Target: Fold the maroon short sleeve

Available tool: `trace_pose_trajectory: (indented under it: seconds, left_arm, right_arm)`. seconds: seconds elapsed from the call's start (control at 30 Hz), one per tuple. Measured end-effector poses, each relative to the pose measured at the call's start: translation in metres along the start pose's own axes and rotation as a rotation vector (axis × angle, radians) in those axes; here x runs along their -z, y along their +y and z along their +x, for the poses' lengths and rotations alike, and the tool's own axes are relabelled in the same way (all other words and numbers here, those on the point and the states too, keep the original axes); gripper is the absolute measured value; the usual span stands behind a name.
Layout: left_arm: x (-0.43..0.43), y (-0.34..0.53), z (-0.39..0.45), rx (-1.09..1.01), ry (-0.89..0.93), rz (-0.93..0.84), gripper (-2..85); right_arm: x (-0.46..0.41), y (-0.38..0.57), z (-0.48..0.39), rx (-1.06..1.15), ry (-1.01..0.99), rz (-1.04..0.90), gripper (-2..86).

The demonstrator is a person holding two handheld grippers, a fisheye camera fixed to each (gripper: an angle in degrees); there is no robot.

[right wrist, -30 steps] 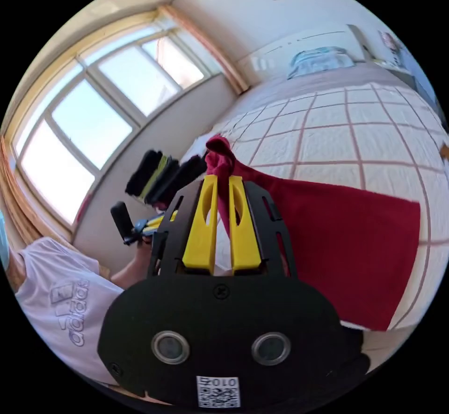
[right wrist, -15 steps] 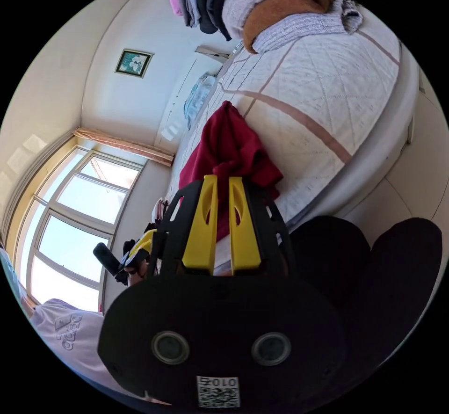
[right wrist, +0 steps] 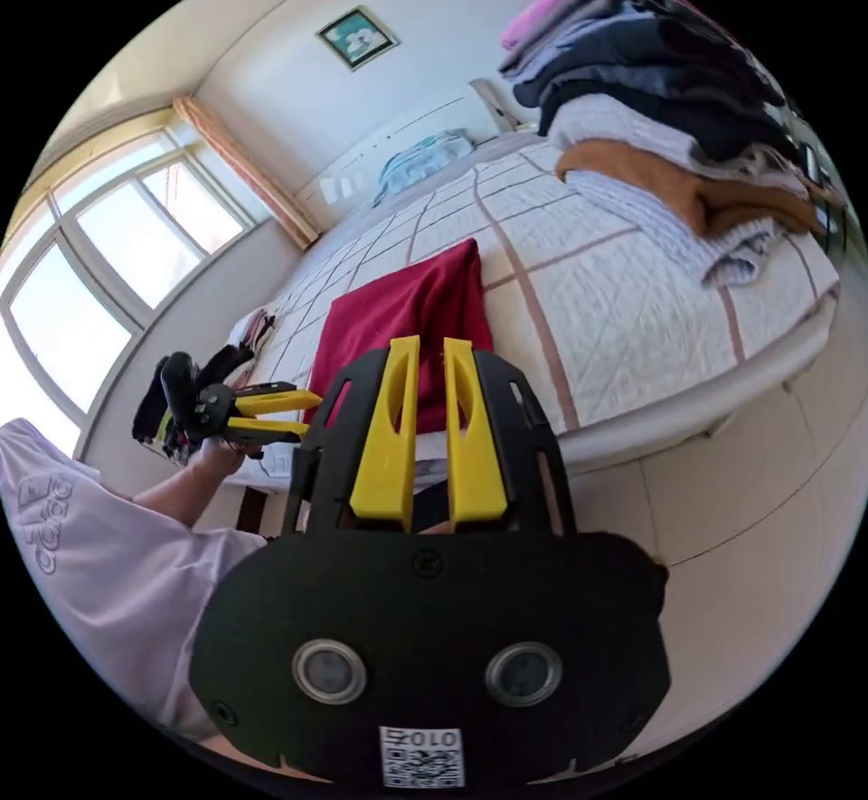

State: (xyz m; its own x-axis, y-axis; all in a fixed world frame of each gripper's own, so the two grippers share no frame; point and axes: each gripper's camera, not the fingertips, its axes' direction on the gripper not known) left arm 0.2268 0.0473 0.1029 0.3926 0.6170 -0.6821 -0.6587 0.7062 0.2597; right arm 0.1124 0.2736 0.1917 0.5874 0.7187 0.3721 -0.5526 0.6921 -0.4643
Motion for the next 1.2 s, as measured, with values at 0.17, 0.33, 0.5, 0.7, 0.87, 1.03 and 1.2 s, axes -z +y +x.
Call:
trace_pose_trajectory:
  seconds: [0.17, 0.33, 0.5, 0.7, 0.87, 1.03, 1.2]
  left_arm:
    - [-0.007, -0.008, 0.003, 0.018, -0.001, -0.007, 9.8]
    - [-0.016, -0.012, -0.003, 0.063, 0.033, -0.001, 9.7]
    - [-0.023, -0.018, -0.004, 0.054, 0.046, -0.009, 9.6]
    - [-0.026, -0.020, -0.001, 0.026, 0.033, -0.028, 9.8]
    - [0.018, -0.025, -0.002, 0.014, -0.014, 0.084, 10.0]
    - [-0.023, -0.031, -0.026, 0.026, 0.015, -0.030, 10.3]
    - [-0.040, -0.019, -0.042, 0.048, 0.019, -0.022, 10.3]
  right_arm:
    - [-0.043, -0.012, -0.014, 0.168, 0.008, -0.203, 6.0]
    - [-0.040, -0.002, -0.026, 0.188, 0.031, -0.190, 3.6]
    - [-0.021, 0.006, -0.015, 0.134, -0.052, -0.190, 2.4]
    - [-0.041, 0.030, 0.002, 0.025, -0.120, -0.216, 2.5]
    - [-0.002, 0.025, -0.010, 0.025, -0.029, -0.069, 2.1]
    - [-0.015, 0.015, -0.024, 0.049, -0.049, -0.061, 1.8]
    - [-0.064, 0.019, -0.016, 0.037, 0.023, -0.232, 2.1]
